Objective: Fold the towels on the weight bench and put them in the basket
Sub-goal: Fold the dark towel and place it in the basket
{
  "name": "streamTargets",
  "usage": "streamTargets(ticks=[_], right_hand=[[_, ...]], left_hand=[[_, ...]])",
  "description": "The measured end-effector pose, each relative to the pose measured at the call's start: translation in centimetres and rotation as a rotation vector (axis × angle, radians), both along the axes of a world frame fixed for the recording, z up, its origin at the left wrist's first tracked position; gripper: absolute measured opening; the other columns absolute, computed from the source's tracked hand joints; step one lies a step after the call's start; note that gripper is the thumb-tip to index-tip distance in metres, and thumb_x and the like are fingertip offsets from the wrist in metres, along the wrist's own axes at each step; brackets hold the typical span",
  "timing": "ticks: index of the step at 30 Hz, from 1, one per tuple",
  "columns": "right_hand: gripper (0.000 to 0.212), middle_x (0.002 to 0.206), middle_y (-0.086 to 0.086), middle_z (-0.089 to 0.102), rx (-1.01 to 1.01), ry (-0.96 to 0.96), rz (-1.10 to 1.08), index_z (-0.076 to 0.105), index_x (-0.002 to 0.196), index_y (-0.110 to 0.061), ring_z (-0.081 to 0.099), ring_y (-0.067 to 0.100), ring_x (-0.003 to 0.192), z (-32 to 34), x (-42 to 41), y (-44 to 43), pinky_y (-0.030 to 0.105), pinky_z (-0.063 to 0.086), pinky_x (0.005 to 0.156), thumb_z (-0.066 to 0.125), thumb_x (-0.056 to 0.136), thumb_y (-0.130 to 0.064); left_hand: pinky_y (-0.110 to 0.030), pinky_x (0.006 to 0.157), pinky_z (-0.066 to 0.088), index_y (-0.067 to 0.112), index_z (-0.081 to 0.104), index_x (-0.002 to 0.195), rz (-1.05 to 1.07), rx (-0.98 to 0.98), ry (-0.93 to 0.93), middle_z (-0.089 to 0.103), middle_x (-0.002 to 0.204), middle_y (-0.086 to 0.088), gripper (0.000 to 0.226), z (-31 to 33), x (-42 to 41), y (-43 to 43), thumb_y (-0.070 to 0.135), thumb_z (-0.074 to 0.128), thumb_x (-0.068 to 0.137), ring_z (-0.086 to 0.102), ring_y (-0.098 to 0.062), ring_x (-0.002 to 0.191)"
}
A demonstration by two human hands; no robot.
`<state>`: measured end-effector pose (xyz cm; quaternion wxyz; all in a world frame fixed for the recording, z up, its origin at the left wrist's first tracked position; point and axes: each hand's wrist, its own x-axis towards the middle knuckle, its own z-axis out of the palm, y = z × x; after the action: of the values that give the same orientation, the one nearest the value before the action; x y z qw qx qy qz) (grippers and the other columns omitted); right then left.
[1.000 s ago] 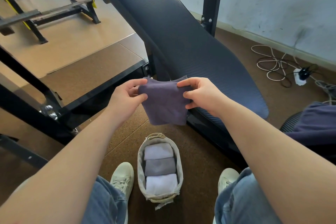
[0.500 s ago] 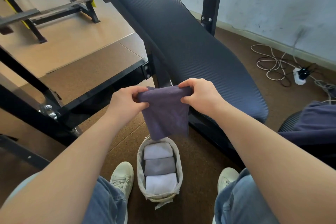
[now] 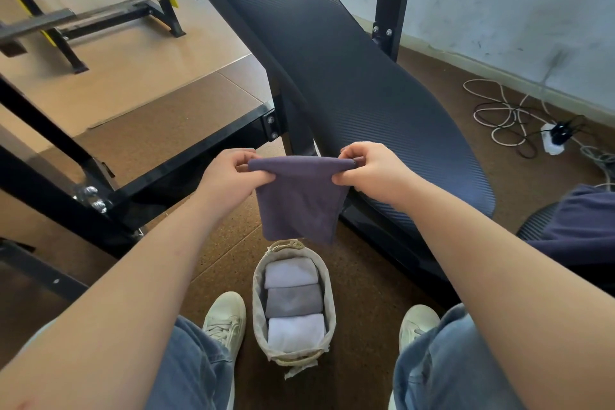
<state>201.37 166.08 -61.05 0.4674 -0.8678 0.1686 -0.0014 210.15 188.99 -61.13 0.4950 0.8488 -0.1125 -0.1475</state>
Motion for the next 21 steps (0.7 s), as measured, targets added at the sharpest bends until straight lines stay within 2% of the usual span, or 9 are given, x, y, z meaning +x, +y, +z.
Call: streamTargets(ticks=[3,7,10,12,15,17,19,20,21], right_hand=[[0.018,0.097,-0.005,0.07,0.073,-0.016,-0.003,0.066,0.09,-0.027,0.065,0.014,0.092,0.1,0.1,-0.5,0.032,0.052,0.08,0.075,0.085,-0.013],[0.021,0.096,-0.001,0.073,0.193,-0.067,-0.042,0.061,0.102,-0.03,0.069,0.014,0.09,-0.2,0.1,-0.8,0.034,0.054,0.079,0.068,0.092,-0.013],[0.029,0.099,0.011,0.073,0.273,-0.075,-0.1,0.05,0.109,-0.043,0.073,0.026,0.092,-0.7,0.1,-0.6,0.051,0.061,0.086,0.065,0.095,-0.022],[0.027,0.087,0.017,0.069,0.274,-0.094,-0.116,0.047,0.102,-0.05,0.067,0.032,0.078,-0.7,0.1,-0.3,0.06,0.06,0.08,0.06,0.095,-0.027],[0.029,0.075,0.008,0.053,0.266,-0.096,-0.063,0.058,0.089,-0.042,0.047,0.026,0.072,-0.6,0.2,0.2,0.052,0.05,0.066,0.048,0.104,-0.019],[0.031,0.085,0.004,0.054,0.248,-0.058,-0.048,0.064,0.088,-0.034,0.05,0.023,0.078,-0.5,0.2,0.5,0.056,0.058,0.077,0.045,0.106,-0.017],[0.02,0.098,0.001,0.062,0.294,0.013,-0.03,0.066,0.101,-0.032,0.061,0.019,0.088,-0.3,0.1,0.6,0.055,0.06,0.089,0.053,0.102,-0.017],[0.023,0.108,0.002,0.065,0.338,0.049,-0.003,0.065,0.11,-0.032,0.067,0.02,0.095,-0.3,-0.1,0.5,0.054,0.06,0.09,0.061,0.097,-0.014],[0.038,0.116,0.004,0.065,0.365,0.073,0.026,0.064,0.118,-0.033,0.07,0.022,0.102,-0.3,-0.1,0.3,0.052,0.061,0.09,0.069,0.09,-0.008]], left_hand=[[-0.037,0.092,0.057,0.015,0.07,0.113,-0.007,-0.174,0.142,0.073,0.109,-0.004,0.022,0.1,0.1,0.1,0.01,0.069,0.092,0.069,-0.021,0.106],[-0.041,0.095,0.057,0.018,0.069,0.114,0.005,-0.167,0.104,0.074,0.11,-0.003,0.021,-0.2,0.4,0.1,0.015,0.069,0.094,0.069,-0.022,0.107],[-0.043,0.093,0.059,0.018,0.06,0.125,0.04,-0.173,0.081,0.072,0.114,-0.004,0.032,-0.4,0.3,0.0,0.021,0.071,0.095,0.069,-0.02,0.106],[-0.043,0.089,0.061,0.023,0.05,0.128,0.084,-0.182,0.086,0.069,0.116,-0.007,0.04,-0.4,0.1,-0.2,0.022,0.072,0.094,0.069,-0.022,0.105],[-0.041,0.083,0.063,0.027,0.052,0.114,0.127,-0.188,0.055,0.071,0.109,-0.006,0.03,-0.5,0.0,-0.3,0.022,0.073,0.094,0.07,-0.022,0.1],[-0.039,0.079,0.063,0.026,0.057,0.098,0.138,-0.187,0.022,0.071,0.102,-0.004,0.017,-0.5,0.2,-0.3,0.021,0.073,0.094,0.069,-0.021,0.097],[-0.039,0.08,0.062,0.022,0.062,0.089,0.134,-0.177,0.012,0.07,0.095,-0.003,0.012,-0.6,0.2,-0.2,0.022,0.072,0.094,0.068,-0.021,0.093],[-0.04,0.082,0.062,0.022,0.065,0.09,0.132,-0.176,0.023,0.07,0.095,-0.002,0.008,-0.8,0.4,-0.1,0.023,0.072,0.095,0.068,-0.021,0.093],[-0.041,0.086,0.062,0.022,0.07,0.095,0.125,-0.187,0.042,0.071,0.098,-0.001,0.003,-0.8,0.4,-0.1,0.024,0.071,0.095,0.068,-0.021,0.096]])
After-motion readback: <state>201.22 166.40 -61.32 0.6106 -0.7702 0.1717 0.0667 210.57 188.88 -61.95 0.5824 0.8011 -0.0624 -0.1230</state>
